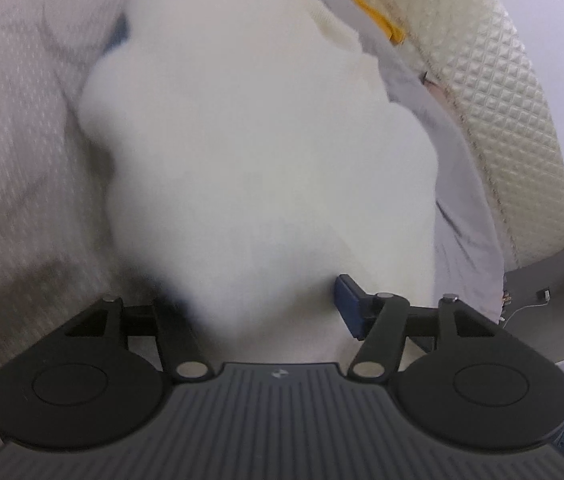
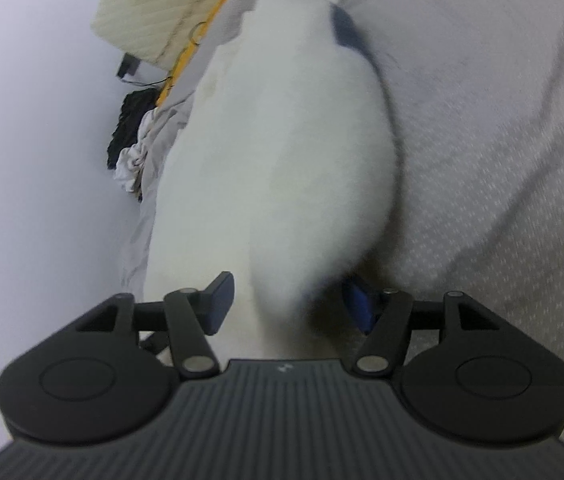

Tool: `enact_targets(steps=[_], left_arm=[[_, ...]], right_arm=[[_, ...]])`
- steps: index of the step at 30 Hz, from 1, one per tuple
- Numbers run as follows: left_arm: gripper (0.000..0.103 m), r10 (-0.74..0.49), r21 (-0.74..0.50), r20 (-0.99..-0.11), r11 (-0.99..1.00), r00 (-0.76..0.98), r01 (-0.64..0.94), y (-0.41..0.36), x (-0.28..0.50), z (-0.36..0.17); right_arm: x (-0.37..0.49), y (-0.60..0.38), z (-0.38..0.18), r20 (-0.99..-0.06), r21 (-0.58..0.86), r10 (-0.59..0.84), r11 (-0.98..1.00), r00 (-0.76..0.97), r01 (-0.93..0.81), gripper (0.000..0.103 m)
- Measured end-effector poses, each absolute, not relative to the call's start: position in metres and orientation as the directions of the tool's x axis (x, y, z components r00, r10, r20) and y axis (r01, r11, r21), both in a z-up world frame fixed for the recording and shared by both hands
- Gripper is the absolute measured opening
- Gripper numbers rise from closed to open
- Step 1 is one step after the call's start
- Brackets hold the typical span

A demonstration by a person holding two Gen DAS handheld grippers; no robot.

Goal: Fold large clothes
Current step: 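Lift the sweater with both grippers and shake it out in the air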

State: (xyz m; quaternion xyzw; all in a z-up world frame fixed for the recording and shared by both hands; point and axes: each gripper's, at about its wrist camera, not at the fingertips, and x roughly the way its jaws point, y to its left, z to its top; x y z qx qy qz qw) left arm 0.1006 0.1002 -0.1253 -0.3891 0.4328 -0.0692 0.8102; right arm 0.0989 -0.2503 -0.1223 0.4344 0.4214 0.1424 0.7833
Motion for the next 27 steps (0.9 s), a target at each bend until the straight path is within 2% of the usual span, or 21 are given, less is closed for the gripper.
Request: enact_targets(steps=[4,10,11,15,21,25,27], left_arm=[[0.067,-0.456,-0.716,-0.647,0.638,0.611,-0.282,0.104,0.098,-0.137],[0.066,-0.461,-0.739,-0.625,0.610,0.630,-0.286,0.114,0.093,-0.138],[0.065,-0.464,-0.743,-0.621,0.605,0.632,-0.287,0.114,0.094,-0.139],[0.050,-0.462,-0.777,-0.585,0.554,0.667,-0.298,0.124,0.099,-0.135],[0.041,-0.487,-0.809,-0.557,0.499,0.672,-0.310,0.136,0.096,-0.135],[0.034,-0.479,-0.788,-0.581,0.535,0.658,-0.306,0.135,0.097,-0.131],[0.030,-0.469,-0.783,-0.581,0.547,0.665,-0.297,0.131,0.101,-0.127]], right_arm=[[0.100,-0.253,-0.131,-0.534,0.816,0.584,0.547,0.612,0.190,0.063],[0.102,-0.260,-0.131,-0.506,0.834,0.569,0.515,0.649,0.198,0.061],[0.103,-0.261,-0.131,-0.502,0.835,0.569,0.515,0.651,0.194,0.058],[0.110,-0.259,-0.131,-0.492,0.836,0.568,0.521,0.660,0.175,0.049],[0.120,-0.257,-0.129,-0.484,0.837,0.592,0.529,0.644,0.143,0.048],[0.118,-0.253,-0.127,-0.498,0.816,0.580,0.565,0.644,0.122,0.045],[0.118,-0.256,-0.128,-0.491,0.820,0.581,0.560,0.649,0.119,0.041]])
